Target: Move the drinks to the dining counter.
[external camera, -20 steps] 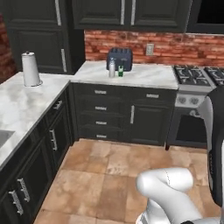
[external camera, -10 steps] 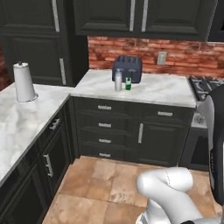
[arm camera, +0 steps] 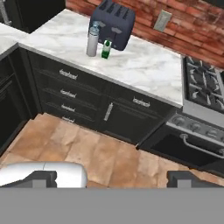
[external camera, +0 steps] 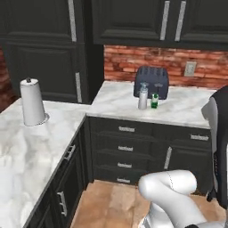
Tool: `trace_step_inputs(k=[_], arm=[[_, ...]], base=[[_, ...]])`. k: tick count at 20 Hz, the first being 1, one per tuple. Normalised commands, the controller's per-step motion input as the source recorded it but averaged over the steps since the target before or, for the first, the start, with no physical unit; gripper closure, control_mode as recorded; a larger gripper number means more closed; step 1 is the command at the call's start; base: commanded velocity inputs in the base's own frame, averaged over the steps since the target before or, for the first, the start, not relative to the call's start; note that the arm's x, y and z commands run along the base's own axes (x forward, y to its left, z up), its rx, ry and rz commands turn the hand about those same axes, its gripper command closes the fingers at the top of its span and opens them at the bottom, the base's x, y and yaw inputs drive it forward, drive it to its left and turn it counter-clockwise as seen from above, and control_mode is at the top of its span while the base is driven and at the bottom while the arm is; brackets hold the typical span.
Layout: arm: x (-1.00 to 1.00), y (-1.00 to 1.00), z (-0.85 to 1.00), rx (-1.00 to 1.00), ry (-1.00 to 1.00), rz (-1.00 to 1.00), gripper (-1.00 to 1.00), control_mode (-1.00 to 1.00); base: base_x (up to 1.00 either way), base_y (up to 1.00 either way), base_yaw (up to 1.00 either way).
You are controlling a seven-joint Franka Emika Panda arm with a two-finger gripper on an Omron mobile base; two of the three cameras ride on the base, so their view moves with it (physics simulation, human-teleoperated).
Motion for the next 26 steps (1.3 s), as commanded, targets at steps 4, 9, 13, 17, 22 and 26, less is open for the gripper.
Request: trace_step_inputs(k=[4, 9, 13, 17, 22, 26], arm=[[0.00, 0.00, 0.00, 0.00, 0.00, 0.00, -1.00, 1.00], [0.00, 0.00, 0.00, 0.00, 0.00, 0.00, -1.00, 1.00], [0.00, 0.00, 0.00, 0.00, 0.00, 0.00, -1.00, 1.00], [0.00, 0.00, 0.00, 0.00, 0.00, 0.00, -1.00, 1.00], [0.00, 0.00, 0.00, 0.00, 0.00, 0.00, -1.00, 1.00], [0.00, 0.00, 0.00, 0.00, 0.00, 0.00, -1.00, 1.00]], base=[[1.00, 0.11, 0.01], [0.96, -0.10, -0.02], [0.58, -0.01, -0.12], [-0.23, -0.10, 0.00], [-0.28, -0.06, -0.19], [-0.40, -0.01, -0.31]])
